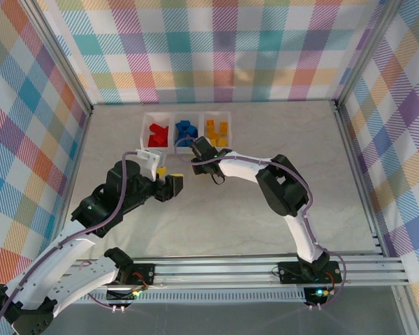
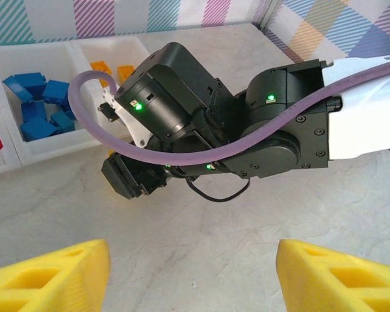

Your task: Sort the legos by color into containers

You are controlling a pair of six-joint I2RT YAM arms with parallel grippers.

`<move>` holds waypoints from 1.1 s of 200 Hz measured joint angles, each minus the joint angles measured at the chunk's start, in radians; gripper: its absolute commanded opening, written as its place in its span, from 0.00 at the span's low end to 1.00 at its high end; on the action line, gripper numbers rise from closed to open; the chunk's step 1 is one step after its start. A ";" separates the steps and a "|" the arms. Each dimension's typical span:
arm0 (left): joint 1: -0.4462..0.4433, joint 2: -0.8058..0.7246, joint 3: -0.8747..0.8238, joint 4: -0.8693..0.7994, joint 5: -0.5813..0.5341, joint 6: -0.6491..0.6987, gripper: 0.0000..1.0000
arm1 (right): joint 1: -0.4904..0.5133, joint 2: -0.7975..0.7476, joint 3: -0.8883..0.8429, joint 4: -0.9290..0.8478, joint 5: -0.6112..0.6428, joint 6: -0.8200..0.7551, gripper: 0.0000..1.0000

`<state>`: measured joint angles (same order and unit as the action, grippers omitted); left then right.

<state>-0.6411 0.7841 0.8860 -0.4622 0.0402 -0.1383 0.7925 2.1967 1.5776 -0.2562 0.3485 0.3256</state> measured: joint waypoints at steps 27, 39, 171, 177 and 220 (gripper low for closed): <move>0.000 0.002 0.000 -0.011 0.000 0.000 0.68 | 0.000 0.002 0.009 -0.002 0.001 -0.007 0.41; 0.000 0.005 0.000 -0.011 0.000 0.000 0.68 | 0.000 0.002 0.011 0.000 0.001 -0.015 0.38; -0.006 0.008 0.009 -0.034 0.004 0.002 0.68 | -0.013 -0.302 -0.076 0.000 0.001 -0.163 0.33; -0.006 0.008 0.009 -0.034 0.004 0.004 0.68 | -0.017 -0.307 -0.065 0.000 0.000 -0.171 0.33; -0.006 0.008 0.014 -0.035 0.005 0.004 0.68 | -0.088 -0.295 0.047 -0.018 -0.026 -0.212 0.33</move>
<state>-0.6468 0.7918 0.9001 -0.4969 0.0448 -0.1341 0.7048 1.9018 1.6245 -0.2745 0.3222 0.1135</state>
